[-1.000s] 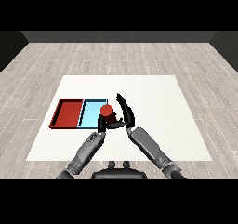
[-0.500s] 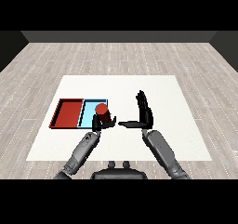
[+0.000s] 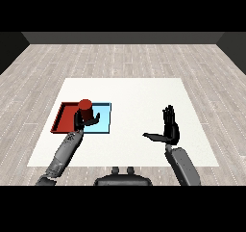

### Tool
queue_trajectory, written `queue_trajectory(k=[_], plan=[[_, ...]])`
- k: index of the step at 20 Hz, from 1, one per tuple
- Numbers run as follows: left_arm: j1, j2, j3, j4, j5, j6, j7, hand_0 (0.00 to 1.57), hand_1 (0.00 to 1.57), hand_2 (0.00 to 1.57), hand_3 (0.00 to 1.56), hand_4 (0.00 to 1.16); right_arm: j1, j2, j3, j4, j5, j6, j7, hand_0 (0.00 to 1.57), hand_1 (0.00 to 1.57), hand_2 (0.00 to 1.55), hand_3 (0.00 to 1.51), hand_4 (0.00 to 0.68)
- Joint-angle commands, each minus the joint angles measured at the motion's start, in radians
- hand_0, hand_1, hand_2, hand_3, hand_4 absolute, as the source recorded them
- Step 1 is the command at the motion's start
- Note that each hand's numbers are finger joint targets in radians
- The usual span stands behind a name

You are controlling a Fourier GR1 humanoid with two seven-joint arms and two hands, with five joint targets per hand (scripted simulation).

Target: Pick the red can and put it in the red box

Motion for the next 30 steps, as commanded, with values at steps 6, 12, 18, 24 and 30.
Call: queue_trajectory(k=[6, 12, 18, 24, 30], plan=[[-0.093, 0.168, 0.168, 0.295, 0.005, -0.109, 0.022, 1.57, 1.57, 1.57, 1.5, 1.12, 0.046, -0.016, -0.074, 0.056, 0.038, -0.016, -0.012, 0.0, 0.0, 0.0, 0.0, 0.0], [-0.254, 0.108, 0.193, 0.693, -0.058, -0.101, -0.054, 1.57, 1.57, 1.56, 1.47, 1.08, -0.054, -0.014, -0.09, 0.167, 0.048, -0.018, 0.065, 0.0, 0.0, 0.0, 0.0, 0.0], [-0.396, 0.06, 0.206, 0.954, -0.102, -0.04, -0.01, 1.55, 1.55, 1.46, 1.43, 1.01, -0.05, 0.015, -0.132, 0.283, -0.005, 0.078, -0.051, 0.0, 0.0, 0.0, 0.0, 0.0], [-0.416, 0.094, 0.188, 1.111, -0.134, -0.086, 0.124, 0.59, 0.59, 0.63, 0.41, 0.78, -0.074, 0.014, -0.153, 0.323, 0.001, 0.076, -0.058, 0.0, 0.0, 0.0, 0.0, 0.0], [-0.378, 0.118, 0.276, 1.139, -0.057, -0.066, 0.123, 1.28, 1.28, 1.17, 0.0, 0.7, -0.168, 0.019, -0.178, 0.385, -0.003, 0.081, -0.041, 0.0, 0.0, 0.0, 0.0, 0.0]])
